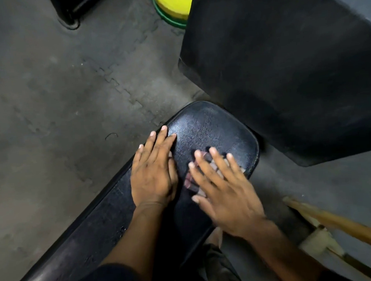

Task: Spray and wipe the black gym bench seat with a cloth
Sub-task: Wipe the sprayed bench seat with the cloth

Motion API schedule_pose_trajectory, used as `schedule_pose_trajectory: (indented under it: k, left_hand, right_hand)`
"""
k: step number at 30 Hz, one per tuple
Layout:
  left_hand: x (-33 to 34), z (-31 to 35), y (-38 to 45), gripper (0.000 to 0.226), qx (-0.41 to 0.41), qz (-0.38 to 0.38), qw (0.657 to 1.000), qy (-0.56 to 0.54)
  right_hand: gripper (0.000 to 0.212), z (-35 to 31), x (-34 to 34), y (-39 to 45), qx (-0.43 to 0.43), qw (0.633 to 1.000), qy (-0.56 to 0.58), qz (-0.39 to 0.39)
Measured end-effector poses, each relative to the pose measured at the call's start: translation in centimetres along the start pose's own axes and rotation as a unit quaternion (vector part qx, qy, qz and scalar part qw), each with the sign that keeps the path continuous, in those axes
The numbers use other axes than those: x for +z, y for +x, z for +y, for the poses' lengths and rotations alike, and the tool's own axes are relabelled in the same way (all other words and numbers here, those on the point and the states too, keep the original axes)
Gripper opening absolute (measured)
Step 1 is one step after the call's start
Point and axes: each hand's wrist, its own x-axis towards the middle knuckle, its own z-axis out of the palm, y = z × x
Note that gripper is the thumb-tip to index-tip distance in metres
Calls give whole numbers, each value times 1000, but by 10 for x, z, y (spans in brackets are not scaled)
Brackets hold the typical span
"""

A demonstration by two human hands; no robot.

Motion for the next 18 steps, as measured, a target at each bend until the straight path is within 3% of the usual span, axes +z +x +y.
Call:
schedule_pose_trajectory:
  k: [6, 8, 11, 15, 18]
  left_hand:
    - [0, -2, -4, 54, 17, 16, 1000, -14]
    - [-2, -6, -7, 53, -4, 42, 993, -106]
    - [-12, -28, -27, 50, -81, 114, 960, -243]
    - [-33, -69, -105, 49, -68, 70, 990, -99]
    - [-38, -84, -148, 54, -54, 23, 998, 18]
  right_hand:
    - [73, 11, -19, 83, 124, 992, -6, 22]
    - [72, -11, -20, 110, 122, 992, 0, 23]
    - [70, -54, -10, 99, 52, 998, -4, 31]
    - [66, -98, 11, 11, -69, 997, 11, 24]
    - [67, -86, 12, -42, -78, 997, -20, -2]
